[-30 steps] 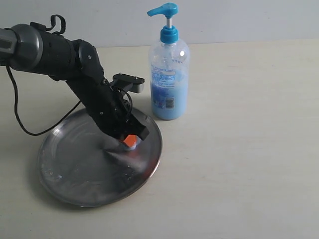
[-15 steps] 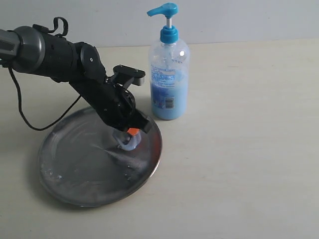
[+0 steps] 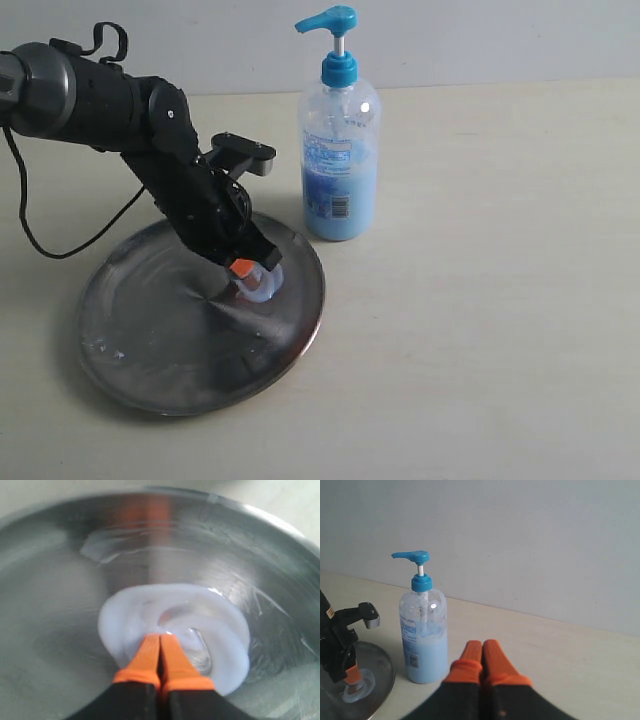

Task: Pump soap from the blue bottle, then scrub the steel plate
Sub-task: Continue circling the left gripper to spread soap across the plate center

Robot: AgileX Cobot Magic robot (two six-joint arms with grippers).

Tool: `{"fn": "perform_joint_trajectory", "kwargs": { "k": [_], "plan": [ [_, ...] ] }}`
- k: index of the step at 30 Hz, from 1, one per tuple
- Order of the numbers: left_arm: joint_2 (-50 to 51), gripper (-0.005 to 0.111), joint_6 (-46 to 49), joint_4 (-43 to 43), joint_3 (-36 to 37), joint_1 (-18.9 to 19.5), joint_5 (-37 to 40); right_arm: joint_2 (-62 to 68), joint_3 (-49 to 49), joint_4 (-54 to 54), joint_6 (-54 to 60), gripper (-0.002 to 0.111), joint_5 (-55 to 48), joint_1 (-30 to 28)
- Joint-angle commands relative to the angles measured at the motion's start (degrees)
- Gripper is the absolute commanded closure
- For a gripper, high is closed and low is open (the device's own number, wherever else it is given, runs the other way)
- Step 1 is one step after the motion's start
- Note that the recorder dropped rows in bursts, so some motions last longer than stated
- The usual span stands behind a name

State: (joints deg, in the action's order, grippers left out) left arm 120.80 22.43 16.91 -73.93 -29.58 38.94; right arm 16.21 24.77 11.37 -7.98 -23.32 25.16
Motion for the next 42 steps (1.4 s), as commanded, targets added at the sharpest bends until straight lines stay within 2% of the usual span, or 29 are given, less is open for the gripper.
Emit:
{"fn": "perform_joint_trajectory", "kwargs": {
  "k": [1, 9, 16, 25, 35, 42],
  "plan": [
    [0.96, 0.106, 0.27, -1.06, 0.65, 0.15, 2.93, -0.23, -0.48, 0.0, 0.46, 0.108, 0.39, -0.24],
    [0.96, 0.106, 7.48, 2.56, 0.65, 0.15, 5.36, -0.23, -0.48, 0.0, 0.46, 0.108, 0.39, -0.24],
    [0.96, 0.106, 9.04, 2.43, 0.65, -0.65, 5.87, -0.23, -0.48, 0.0, 0.46, 0.108, 0.39, -0.24],
    [0.96, 0.106, 9.04, 5.07, 0.65, -3.17, 1.12, -0.23, -0.48, -0.21, 0.46, 0.108, 0.38, -0.24],
    [1.66, 0.106, 5.56, 3.61, 0.65, -3.05, -6.78, -0.23, -0.48, -0.33, 0.46, 0.108, 0.38, -0.24],
    [1.66, 0.106, -0.38, -2.42, 0.65, -0.8, -6.91, -0.23, -0.48, -0.33, 0.46, 0.108, 0.38, -0.24]
  ]
}}
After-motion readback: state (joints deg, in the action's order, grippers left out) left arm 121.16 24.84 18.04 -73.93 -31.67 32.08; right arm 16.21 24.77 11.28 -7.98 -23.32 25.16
